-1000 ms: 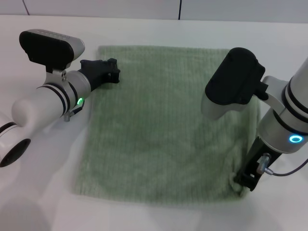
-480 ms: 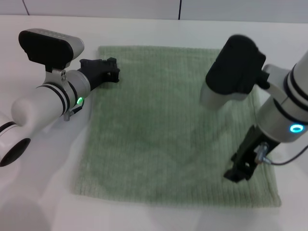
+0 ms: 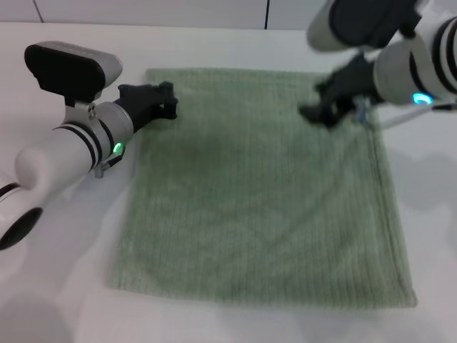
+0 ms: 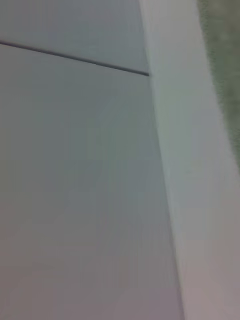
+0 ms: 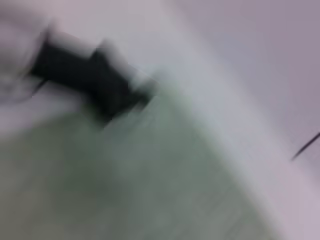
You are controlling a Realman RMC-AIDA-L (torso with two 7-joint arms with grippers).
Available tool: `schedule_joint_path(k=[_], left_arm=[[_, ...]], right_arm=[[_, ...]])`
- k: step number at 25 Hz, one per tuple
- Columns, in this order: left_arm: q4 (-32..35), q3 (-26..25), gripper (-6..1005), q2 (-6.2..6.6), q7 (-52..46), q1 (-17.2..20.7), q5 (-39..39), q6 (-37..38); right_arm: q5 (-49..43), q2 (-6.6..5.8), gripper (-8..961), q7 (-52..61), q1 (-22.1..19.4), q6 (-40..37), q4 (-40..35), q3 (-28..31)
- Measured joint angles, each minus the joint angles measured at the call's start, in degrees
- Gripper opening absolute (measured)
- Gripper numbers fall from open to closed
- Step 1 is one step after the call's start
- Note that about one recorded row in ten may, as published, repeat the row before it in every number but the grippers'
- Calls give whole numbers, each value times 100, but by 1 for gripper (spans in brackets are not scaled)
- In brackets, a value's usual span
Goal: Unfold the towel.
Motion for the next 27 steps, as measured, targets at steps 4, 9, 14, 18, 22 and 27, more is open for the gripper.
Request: schedule_joint_path(k=[4,9,14,18,22,27], left_arm=[[-99,-174,16,-1,-3,474,-8,1439],[-149,-677,17,0,101,1143,-4,3459],[-114,-890,17,12,133,1397,-2,4073],[-139,-924,104,76,94,1499,-6,4189],[-120,-1051,191,59,114,1514,-6,4255],[-96,-1243,213,32,162,1516,-1,4266]], right_arm=[[85,17,396,-211,-396,-2162,414,-19],[599,4,443,-321,-671,-4575,1213,-254],[696,0,490,-425,-848,-6367,1847,-880],[667,9,527,-434,-924,-6805,1925,-946],[645,23,565,-432,-1143,-7825,2080,-1125],[553,25,574,-506,-1280,-9848,2786,-1564]])
